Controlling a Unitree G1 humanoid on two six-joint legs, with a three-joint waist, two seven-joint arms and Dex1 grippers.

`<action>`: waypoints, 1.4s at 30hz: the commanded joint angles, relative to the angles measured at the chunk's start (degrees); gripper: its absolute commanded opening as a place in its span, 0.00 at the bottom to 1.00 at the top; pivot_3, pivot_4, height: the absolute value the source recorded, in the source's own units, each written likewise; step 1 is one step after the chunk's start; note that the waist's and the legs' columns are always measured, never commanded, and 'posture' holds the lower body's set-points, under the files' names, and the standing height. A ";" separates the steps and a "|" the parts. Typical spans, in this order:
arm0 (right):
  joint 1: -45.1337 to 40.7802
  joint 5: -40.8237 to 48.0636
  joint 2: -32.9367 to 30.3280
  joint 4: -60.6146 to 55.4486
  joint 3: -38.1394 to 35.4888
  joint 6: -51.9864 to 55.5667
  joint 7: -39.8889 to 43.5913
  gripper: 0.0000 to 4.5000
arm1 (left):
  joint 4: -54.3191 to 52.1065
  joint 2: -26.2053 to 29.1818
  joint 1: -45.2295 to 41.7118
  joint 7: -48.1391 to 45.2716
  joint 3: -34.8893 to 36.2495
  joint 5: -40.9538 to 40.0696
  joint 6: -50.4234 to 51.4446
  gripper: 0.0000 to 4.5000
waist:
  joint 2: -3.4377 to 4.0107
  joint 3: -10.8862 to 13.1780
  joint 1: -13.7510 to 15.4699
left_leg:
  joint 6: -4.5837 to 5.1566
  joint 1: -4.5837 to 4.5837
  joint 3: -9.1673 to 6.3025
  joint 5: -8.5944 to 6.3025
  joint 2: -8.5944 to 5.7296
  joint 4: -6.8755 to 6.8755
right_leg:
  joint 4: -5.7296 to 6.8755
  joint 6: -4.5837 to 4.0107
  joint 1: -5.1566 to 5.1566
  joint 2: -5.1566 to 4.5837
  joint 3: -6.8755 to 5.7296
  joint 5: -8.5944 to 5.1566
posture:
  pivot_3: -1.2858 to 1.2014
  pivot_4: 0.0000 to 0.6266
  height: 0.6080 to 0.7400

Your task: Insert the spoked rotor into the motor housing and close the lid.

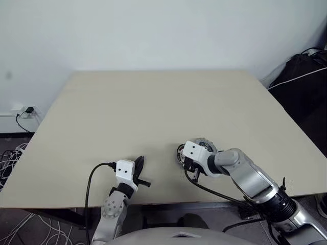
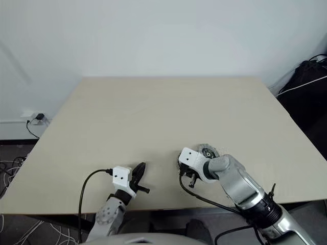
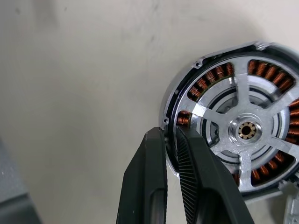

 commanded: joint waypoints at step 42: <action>-4.85 11.82 14.13 2.74 -6.40 2.18 -20.24 0.57 | -1.44 -0.51 -0.29 -1.58 -0.27 -0.33 -1.49 0.04 | 0.11 0.17 -1.41 | 0.02 0.03 0.29 0.23 0.03 0.10 | -0.17 0.54 -0.13 -0.95 -1.44 0.78 | 0.52 0.00 1.00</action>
